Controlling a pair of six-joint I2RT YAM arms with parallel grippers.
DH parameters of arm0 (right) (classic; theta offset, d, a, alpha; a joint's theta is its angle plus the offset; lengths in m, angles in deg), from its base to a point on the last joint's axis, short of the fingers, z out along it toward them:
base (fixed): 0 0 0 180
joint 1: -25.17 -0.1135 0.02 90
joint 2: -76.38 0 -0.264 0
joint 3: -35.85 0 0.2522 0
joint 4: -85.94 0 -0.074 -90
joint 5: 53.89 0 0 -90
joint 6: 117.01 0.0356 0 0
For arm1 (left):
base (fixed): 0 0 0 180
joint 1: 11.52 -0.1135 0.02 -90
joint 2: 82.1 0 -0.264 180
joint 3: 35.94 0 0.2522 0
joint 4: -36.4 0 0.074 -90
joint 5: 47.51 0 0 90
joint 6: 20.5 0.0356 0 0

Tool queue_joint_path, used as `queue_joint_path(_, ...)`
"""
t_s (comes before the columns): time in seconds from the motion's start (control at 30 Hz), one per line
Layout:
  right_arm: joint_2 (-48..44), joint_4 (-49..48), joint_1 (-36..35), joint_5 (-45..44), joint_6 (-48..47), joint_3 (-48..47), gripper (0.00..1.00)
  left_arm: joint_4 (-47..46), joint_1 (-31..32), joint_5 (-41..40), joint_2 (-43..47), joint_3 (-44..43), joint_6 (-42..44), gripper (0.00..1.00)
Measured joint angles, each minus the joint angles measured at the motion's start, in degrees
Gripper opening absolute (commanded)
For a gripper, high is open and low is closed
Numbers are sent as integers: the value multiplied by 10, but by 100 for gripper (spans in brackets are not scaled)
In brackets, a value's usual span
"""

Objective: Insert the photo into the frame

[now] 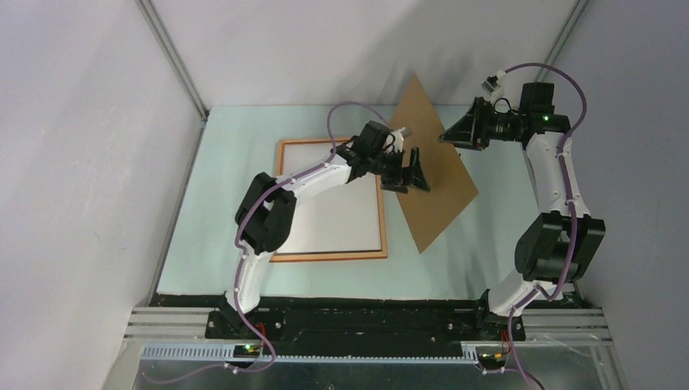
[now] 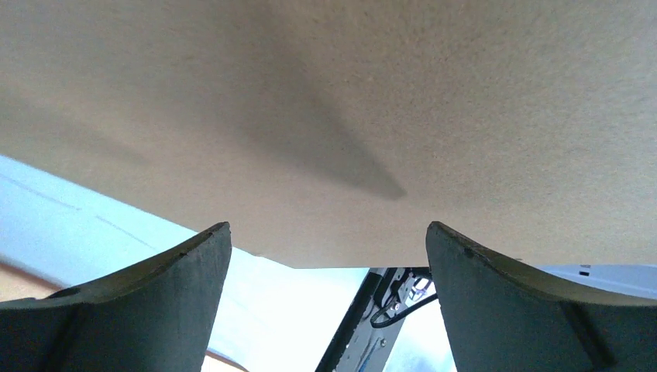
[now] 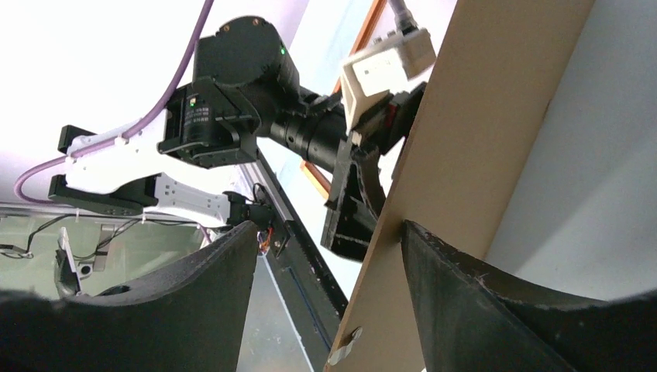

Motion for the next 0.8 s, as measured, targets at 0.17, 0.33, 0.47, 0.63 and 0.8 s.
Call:
queue_joint_path(0.17,-6,5,-8,0,1,-2,73,0,-28,-2,33,25,2,100)
queue_joint_path(0.33,-10,8,-21,0,1,-2,74,2,-53,-18,96,60,7,100)
queue_joint_path(0.47,-13,8,-31,0,2,-2,74,3,-61,-30,153,62,5,100)
queue_joint_path(0.63,-19,7,-43,-2,2,-2,76,6,-68,-46,200,39,-22,100)
queue_joint_path(0.8,-23,7,-60,-4,1,-1,76,18,-71,-59,198,-5,-69,100)
